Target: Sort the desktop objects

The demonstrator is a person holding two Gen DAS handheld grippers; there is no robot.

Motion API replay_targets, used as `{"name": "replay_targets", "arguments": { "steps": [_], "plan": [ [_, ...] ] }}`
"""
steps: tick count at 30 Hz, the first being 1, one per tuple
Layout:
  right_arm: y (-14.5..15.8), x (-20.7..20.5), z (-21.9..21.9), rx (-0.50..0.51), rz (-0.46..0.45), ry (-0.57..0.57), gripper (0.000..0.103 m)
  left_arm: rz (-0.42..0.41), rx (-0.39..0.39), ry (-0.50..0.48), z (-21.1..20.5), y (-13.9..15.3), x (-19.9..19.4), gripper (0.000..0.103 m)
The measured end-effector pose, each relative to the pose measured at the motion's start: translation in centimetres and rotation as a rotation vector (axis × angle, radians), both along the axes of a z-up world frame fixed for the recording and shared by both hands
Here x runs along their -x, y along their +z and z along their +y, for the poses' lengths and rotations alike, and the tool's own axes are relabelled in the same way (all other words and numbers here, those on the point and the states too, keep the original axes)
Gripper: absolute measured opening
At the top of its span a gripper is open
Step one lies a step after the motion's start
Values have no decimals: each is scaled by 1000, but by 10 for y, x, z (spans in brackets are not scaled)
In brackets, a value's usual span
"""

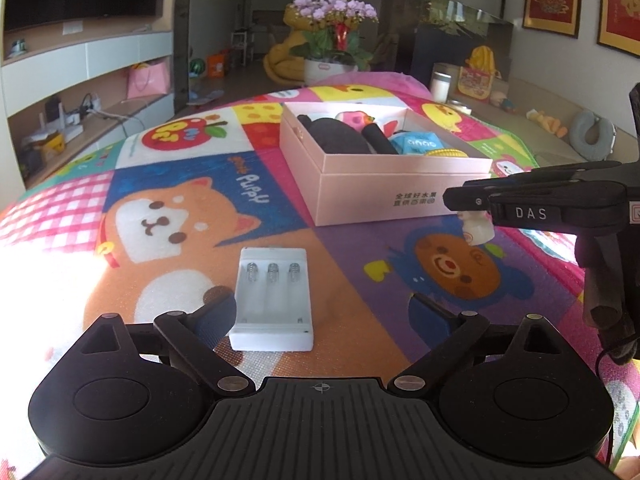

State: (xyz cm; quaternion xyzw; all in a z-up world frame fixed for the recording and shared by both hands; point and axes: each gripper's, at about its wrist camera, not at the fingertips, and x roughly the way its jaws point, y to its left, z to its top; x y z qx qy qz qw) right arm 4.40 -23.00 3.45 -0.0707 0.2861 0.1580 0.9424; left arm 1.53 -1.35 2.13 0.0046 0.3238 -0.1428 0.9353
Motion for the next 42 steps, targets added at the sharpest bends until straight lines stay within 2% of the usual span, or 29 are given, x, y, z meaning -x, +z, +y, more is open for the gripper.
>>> {"name": "replay_targets", "arguments": {
  "steps": [7,11,15,17,20,23,26,31,37,42],
  "plan": [
    [-15,29,-17,-74,-58,-38,21,12,-15,-1,-4,-4,-2,97],
    [-16,34,-14,-69,-88,-35,21,14,-25,-4,-9,-4,-4,97],
    [-15,25,-4,-63,-99,0,21,-5,-29,-74,-24,1,-5,97],
    [-9,22,-3,-98,-73,32,21,-27,-14,-139,-33,4,-5,97],
    [4,21,-15,-225,-7,85,21,-63,-7,-214,-49,5,-5,97],
    [13,22,-27,-315,36,92,21,-98,3,-287,-65,6,-1,97],
    [13,22,-34,-357,80,95,21,-141,-40,-307,-76,7,0,97],
    [9,29,-28,-330,94,125,21,-128,-79,-247,-76,5,-13,97],
    [11,42,-20,-289,60,152,21,-108,-129,-188,-66,1,-21,97],
    [10,44,-15,-177,-3,107,19,-79,-126,-168,-57,-3,-20,97]
  ]
}}
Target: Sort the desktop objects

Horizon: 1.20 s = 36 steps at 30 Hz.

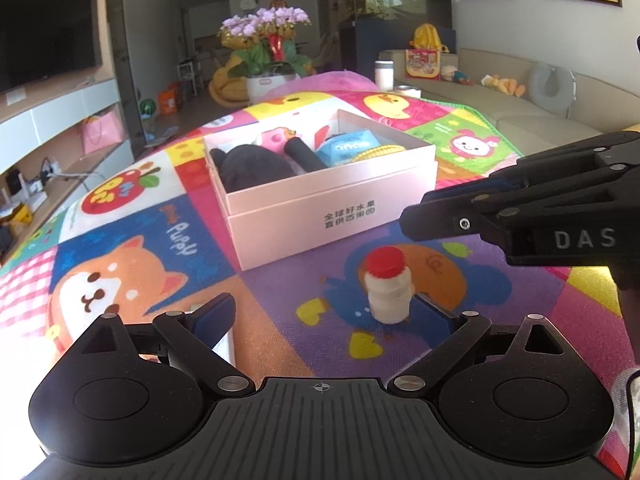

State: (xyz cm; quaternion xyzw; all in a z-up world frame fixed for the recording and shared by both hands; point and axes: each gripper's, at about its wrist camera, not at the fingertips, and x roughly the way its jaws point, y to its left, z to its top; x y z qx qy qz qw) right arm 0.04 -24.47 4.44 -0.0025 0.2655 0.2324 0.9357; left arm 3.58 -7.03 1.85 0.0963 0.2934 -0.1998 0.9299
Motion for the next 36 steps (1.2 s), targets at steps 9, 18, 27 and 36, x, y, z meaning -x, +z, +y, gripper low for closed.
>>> {"name": "replay_targets", "arguments": {
  "steps": [9,18,27,36],
  "plan": [
    [-8,-34,-8,57,55,-94,17,36,-5,27,13,-7,7,98],
    [-6,2,27,188,-1,93,34,38,-38,132,49,-1,22,100],
    [-35,30,98,495,-132,243,43,67,21,355,113,3,19,101],
    [-22,-9,61,338,29,80,9,96,49,316,106,-6,19,101]
  ]
}}
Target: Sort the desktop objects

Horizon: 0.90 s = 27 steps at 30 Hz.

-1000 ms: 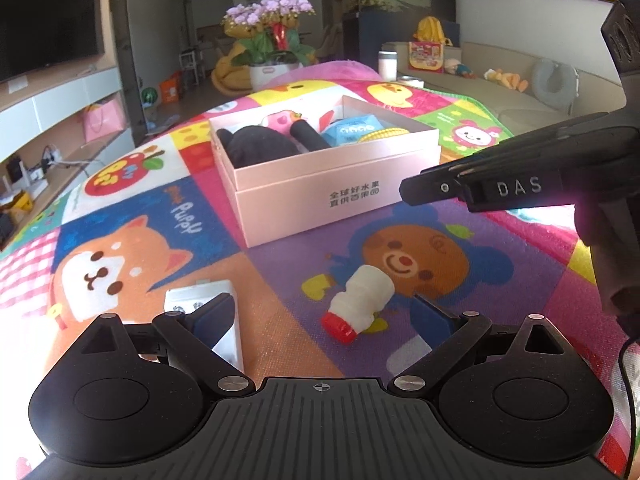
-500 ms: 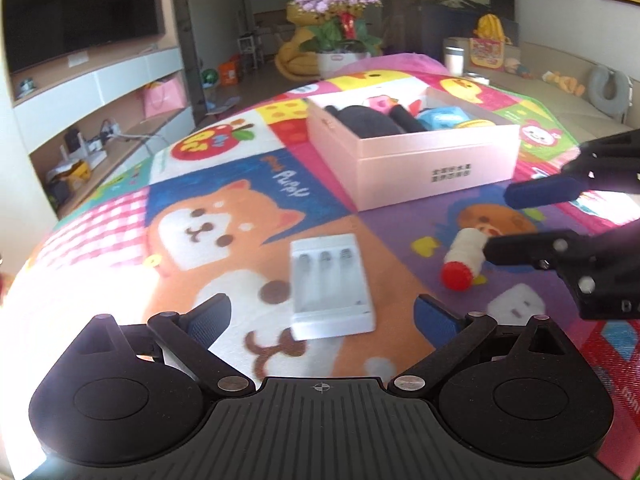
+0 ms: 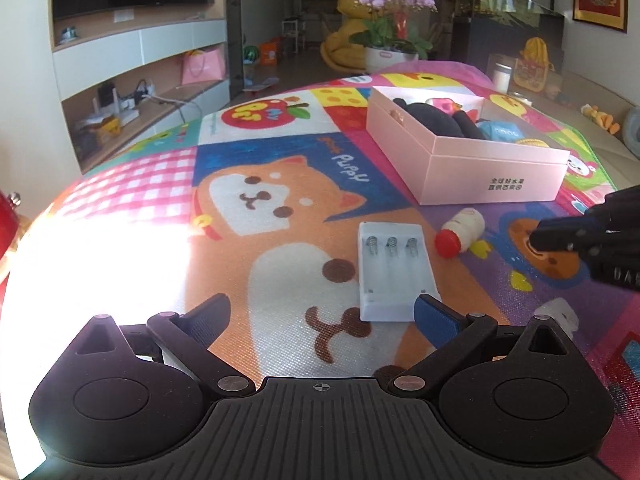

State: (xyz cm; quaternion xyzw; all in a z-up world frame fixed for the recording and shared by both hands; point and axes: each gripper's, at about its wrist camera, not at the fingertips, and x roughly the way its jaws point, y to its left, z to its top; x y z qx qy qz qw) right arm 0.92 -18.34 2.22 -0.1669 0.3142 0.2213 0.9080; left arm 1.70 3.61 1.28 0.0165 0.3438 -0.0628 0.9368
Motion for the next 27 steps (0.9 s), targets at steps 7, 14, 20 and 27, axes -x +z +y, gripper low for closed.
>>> {"name": "replay_targets", "arguments": {
  "steps": [7,14,20,27],
  "plan": [
    [13,-2,-23,-16,-71,-41,13,6,9,-38,-15,-5,-4,101],
    [0,22,39,176,-208,176,34,7,40,43,0,-3,-5,101],
    [-22,10,81,325,-242,208,40,-15,85,106,15,5,-2,102],
    [-16,-6,61,232,-174,102,3,7,90,103,16,0,-4,102]
  ]
}}
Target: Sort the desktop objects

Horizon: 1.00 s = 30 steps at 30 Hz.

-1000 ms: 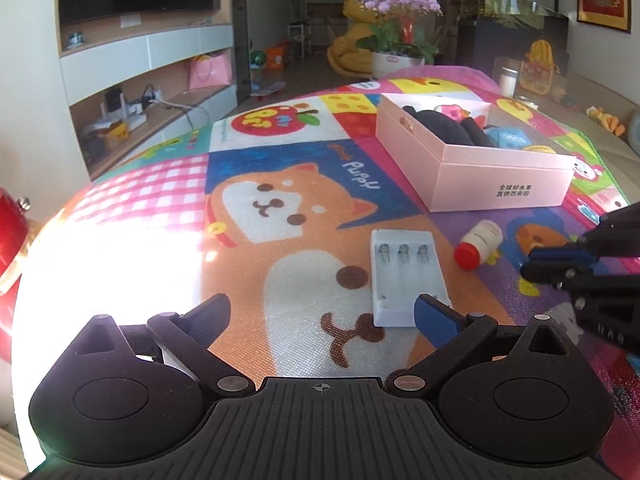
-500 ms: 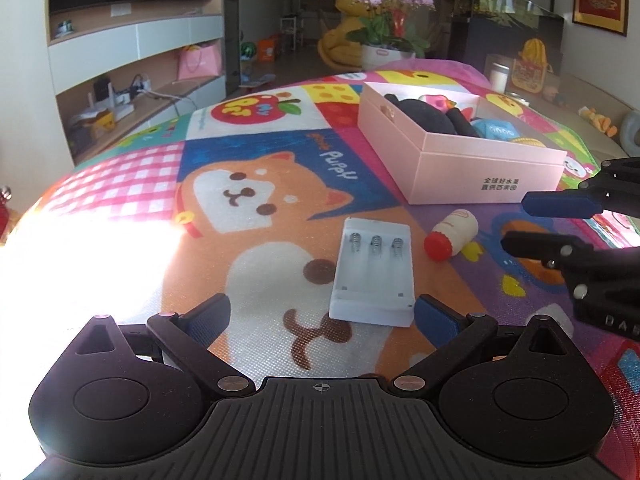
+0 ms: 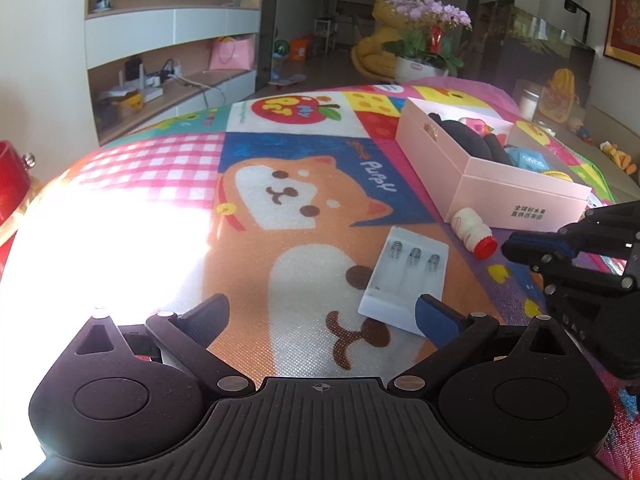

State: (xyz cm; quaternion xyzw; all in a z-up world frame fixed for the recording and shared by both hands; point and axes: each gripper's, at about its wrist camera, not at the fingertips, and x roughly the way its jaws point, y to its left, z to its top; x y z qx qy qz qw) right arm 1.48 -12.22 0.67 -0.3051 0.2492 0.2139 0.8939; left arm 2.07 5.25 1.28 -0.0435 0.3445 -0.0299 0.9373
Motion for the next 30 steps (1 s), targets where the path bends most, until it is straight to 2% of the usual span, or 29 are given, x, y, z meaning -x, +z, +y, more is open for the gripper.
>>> {"name": "replay_targets", "arguments": {
  "steps": [4,7,13,15,16,19,20,21,22,26,30],
  "plan": [
    [14,-5,-30,-129,55,-49,4,4,7,-43,-12,-3,-1,102],
    [15,-4,-44,-151,63,-89,8,-4,6,-72,-21,-2,-3,102],
    [12,-20,-57,-292,205,-152,25,-24,9,-56,-20,3,-6,102],
    [10,-26,-51,-334,217,-155,42,-18,8,-38,-15,2,-7,102],
    [9,-29,-48,-346,215,-153,44,-13,9,-27,-12,1,-6,102],
    [3,-42,-37,-353,231,-158,44,-6,18,-10,-5,0,-4,102],
    [0,-47,-34,-350,241,-161,41,-6,19,-7,-4,0,-3,102],
    [-3,-51,-32,-347,252,-163,30,-6,21,-6,-3,0,-2,102],
    [-5,-54,-32,-343,265,-169,24,-6,23,-7,-2,0,-2,102],
    [4,-45,-43,-365,243,-179,21,-17,9,-35,-8,1,0,102],
    [27,-29,-72,-360,238,-195,21,-18,13,-117,-26,1,0,102]
  ]
}}
